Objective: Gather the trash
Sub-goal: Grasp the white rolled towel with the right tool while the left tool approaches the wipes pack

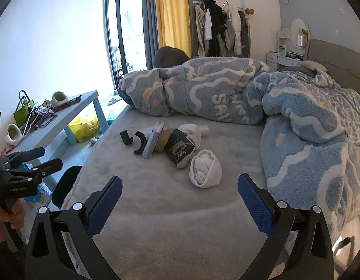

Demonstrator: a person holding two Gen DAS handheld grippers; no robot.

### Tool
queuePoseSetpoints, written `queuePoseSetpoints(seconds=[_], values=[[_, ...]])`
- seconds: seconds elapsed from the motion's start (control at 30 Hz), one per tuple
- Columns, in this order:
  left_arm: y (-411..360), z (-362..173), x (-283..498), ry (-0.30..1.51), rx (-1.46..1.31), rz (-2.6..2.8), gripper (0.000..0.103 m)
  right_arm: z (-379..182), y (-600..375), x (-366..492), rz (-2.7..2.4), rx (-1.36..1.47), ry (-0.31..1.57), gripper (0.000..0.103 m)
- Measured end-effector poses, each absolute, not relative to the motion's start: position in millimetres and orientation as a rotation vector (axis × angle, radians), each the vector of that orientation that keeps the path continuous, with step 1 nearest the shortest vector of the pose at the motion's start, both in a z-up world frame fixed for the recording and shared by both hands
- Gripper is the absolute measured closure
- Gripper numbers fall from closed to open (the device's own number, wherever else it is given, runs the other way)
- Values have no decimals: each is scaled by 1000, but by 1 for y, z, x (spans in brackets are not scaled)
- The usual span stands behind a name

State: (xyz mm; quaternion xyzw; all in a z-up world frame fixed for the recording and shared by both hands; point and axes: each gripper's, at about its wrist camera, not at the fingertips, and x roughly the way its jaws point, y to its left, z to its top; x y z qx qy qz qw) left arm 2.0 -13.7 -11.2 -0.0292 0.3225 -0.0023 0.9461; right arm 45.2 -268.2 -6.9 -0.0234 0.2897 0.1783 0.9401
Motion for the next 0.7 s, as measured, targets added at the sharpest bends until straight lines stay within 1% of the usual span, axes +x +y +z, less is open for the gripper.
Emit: queuePoseSetpoints(seconds=[0.23, 0.53, 0.7], values=[[-9, -14, 10, 699, -86, -26, 4, -15, -270, 56, 354, -19, 614, 3], [-15, -8, 10, 653, -33, -46, 4, -26, -268, 78, 324, 6, 659, 3], [-21, -16, 19, 712, -9, -110, 5, -34, -271, 87, 307, -7, 689, 3]])
